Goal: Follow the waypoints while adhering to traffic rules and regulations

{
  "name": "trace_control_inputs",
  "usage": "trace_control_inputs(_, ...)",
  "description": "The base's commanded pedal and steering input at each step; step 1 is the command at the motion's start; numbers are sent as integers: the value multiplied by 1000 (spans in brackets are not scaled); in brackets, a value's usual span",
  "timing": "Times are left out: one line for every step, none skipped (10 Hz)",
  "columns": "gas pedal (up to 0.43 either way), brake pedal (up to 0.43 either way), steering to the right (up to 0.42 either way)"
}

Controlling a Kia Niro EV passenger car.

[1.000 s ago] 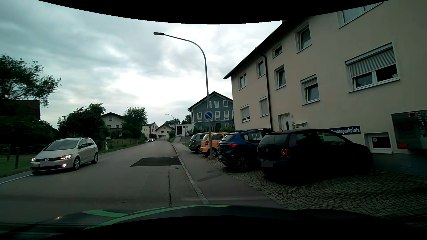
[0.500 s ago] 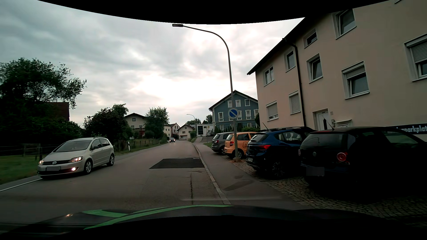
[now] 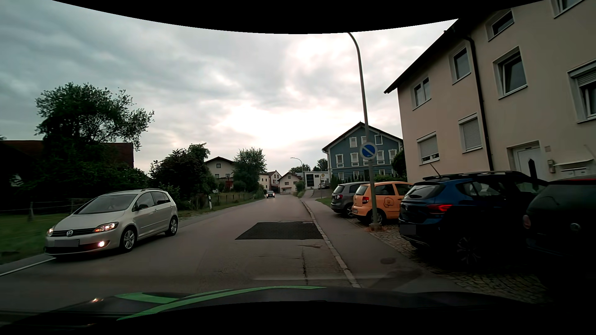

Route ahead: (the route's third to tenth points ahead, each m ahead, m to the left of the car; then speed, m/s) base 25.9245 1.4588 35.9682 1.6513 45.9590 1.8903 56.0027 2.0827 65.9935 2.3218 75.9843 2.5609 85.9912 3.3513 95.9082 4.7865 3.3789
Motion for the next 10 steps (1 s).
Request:
trace_control_inputs(268, 0, -206)
trace_control_inputs(268, 0, -165)
trace_control_inputs(268, 0, -131)
trace_control_inputs(268, 0, -96)
trace_control_inputs(268, 0, -66)
trace_control_inputs(268, 0, -46)
trace_control_inputs(268, 0, -35)
trace_control_inputs(268, 0, -29)
trace_control_inputs(268, 0, -24)
trace_control_inputs(268, 0, -21)
